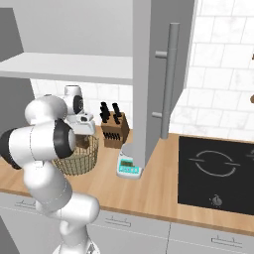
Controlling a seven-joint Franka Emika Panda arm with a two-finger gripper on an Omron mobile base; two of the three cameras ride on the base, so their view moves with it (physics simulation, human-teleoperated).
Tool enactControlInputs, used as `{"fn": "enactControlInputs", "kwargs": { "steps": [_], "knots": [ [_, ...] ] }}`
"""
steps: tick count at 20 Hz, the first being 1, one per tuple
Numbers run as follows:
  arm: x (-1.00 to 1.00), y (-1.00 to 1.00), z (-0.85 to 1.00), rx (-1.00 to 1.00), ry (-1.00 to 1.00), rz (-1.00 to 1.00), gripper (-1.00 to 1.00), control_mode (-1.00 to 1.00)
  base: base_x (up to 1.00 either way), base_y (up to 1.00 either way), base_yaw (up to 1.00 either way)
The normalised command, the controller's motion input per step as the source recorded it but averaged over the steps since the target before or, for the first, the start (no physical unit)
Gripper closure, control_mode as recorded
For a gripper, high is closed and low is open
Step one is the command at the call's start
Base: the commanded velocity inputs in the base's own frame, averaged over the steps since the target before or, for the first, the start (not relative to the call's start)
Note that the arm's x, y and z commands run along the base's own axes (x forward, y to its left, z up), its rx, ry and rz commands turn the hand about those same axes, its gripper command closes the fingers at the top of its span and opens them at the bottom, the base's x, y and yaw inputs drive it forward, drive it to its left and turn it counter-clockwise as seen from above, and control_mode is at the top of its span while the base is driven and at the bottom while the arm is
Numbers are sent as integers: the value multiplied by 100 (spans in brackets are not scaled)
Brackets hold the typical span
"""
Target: Open the cabinet, pick up the bread from the cabinet and place it in the basket. Then move the basket to the dining counter.
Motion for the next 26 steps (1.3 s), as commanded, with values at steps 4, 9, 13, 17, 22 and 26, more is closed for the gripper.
{"fn": "enactControlInputs", "kwargs": {
  "steps": [4, 9, 13, 17, 22, 26],
  "knots": [
    [-1, 0, 0, 0, -5, 0, -100, -100, 0, 0, 0],
    [-47, 0, -2, 0, -2, 0, -100, -100, 0, 0, 0],
    [-99, 0, 0, 0, 0, 0, -100, -100, 0, 0, 0],
    [-42, 0, 9, 0, 5, 0, -100, -100, 0, 0, 0],
    [3, 0, -2, 0, 18, -3, -100, -100, 0, 0, 0],
    [4, -1, -4, -1, 12, -8, -100, -100, 0, 0, 0]
  ]
}}
